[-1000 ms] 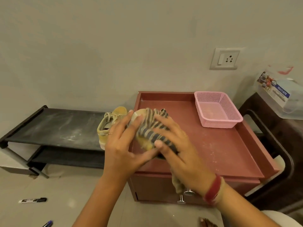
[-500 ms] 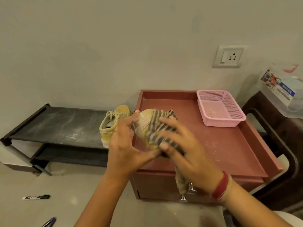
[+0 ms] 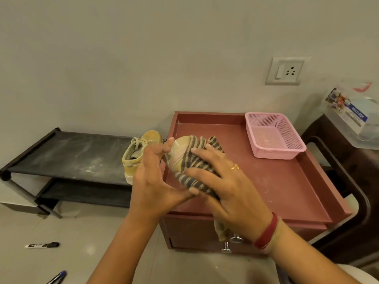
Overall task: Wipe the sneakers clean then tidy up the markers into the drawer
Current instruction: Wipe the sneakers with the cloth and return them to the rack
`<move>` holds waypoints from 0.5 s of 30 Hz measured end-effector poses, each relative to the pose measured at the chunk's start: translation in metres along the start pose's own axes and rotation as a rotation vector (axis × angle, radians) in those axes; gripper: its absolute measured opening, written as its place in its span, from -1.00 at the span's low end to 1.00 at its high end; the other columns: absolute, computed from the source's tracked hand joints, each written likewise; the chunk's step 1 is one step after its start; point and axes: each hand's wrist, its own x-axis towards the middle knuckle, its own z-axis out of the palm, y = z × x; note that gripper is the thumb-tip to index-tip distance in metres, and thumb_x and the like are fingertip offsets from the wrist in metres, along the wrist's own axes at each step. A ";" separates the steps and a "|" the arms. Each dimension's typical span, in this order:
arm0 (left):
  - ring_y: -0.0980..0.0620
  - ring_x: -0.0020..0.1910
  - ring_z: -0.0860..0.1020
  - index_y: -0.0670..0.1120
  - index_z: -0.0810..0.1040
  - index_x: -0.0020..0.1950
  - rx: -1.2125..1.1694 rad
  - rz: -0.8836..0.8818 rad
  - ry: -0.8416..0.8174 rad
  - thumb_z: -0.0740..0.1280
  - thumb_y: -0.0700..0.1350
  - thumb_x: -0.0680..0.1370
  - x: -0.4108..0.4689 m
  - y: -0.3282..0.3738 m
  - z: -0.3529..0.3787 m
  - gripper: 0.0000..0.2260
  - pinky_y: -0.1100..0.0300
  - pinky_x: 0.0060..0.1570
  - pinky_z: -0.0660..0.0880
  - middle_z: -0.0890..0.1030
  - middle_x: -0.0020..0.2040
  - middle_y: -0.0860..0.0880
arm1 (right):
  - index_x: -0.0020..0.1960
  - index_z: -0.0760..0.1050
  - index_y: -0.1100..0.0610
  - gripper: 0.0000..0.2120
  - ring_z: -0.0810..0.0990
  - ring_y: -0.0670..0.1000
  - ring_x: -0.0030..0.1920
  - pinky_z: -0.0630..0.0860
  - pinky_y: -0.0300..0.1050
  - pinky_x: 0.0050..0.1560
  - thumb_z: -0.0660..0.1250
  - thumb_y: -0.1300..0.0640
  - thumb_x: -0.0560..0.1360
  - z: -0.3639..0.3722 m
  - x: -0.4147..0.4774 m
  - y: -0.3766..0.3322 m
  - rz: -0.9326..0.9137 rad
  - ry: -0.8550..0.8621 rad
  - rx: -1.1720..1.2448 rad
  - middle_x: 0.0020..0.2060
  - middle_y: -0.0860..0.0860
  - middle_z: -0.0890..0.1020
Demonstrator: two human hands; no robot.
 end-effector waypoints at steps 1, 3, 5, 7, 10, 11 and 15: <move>-0.01 0.15 0.56 -0.17 0.31 0.18 0.011 0.001 0.004 0.51 0.22 0.28 0.000 0.001 0.000 -0.29 0.37 0.06 0.50 0.49 0.15 -0.10 | 0.19 0.49 -0.03 -0.67 0.34 0.05 0.38 0.36 0.11 0.31 0.09 -0.14 0.58 -0.002 0.001 0.003 0.046 0.024 0.050 0.35 0.01 0.38; 0.03 0.17 0.54 -0.20 0.33 0.15 0.043 -0.008 0.018 0.57 0.13 0.23 0.000 0.001 0.002 -0.29 0.45 0.06 0.46 0.46 0.15 -0.04 | 0.19 0.45 -0.09 -0.71 0.38 -0.06 0.33 0.42 0.05 0.25 0.10 -0.14 0.56 -0.005 0.003 0.010 0.218 0.123 0.210 0.32 -0.06 0.38; 0.05 0.17 0.53 -0.19 0.32 0.15 0.050 -0.011 0.019 0.57 0.14 0.23 0.000 0.001 0.001 -0.29 0.46 0.06 0.45 0.45 0.15 -0.02 | 0.20 0.44 -0.08 -0.71 0.39 -0.07 0.31 0.42 0.02 0.26 0.11 -0.13 0.56 -0.001 0.002 0.004 0.260 0.166 0.256 0.31 -0.07 0.38; 0.04 0.16 0.54 -0.17 0.32 0.16 0.028 -0.008 0.018 0.51 0.21 0.28 -0.001 -0.001 -0.002 -0.31 0.44 0.06 0.46 0.45 0.16 0.00 | 0.19 0.47 -0.03 -0.69 0.35 -0.01 0.35 0.35 -0.02 0.32 0.10 -0.11 0.57 0.005 -0.002 -0.004 0.132 0.096 0.140 0.32 -0.03 0.38; 0.06 0.13 0.54 -0.16 0.33 0.16 0.039 -0.026 0.021 0.52 0.18 0.27 -0.001 -0.001 0.000 -0.32 0.44 0.04 0.47 0.47 0.14 -0.02 | 0.17 0.50 -0.08 -0.67 0.34 -0.01 0.37 0.34 0.02 0.33 0.08 -0.16 0.56 0.004 0.001 0.001 0.134 0.058 0.112 0.33 -0.08 0.36; 0.08 0.13 0.54 -0.17 0.34 0.15 0.049 -0.049 0.022 0.54 0.16 0.24 0.000 0.000 0.002 -0.31 0.43 0.03 0.47 0.48 0.13 -0.02 | 0.16 0.49 -0.11 -0.67 0.35 -0.03 0.35 0.37 0.03 0.31 0.08 -0.19 0.55 0.004 0.004 0.004 0.195 0.088 0.186 0.33 -0.12 0.36; 0.15 0.07 0.45 -0.16 0.37 0.19 0.092 -0.144 -0.059 0.51 0.18 0.23 0.003 -0.009 -0.004 -0.30 0.51 -0.01 0.38 0.43 0.10 0.04 | 0.13 0.53 -0.09 -0.70 0.49 -0.01 0.25 0.43 0.05 0.27 0.19 -0.19 0.51 0.016 0.009 0.013 0.486 0.292 0.605 0.21 -0.05 0.53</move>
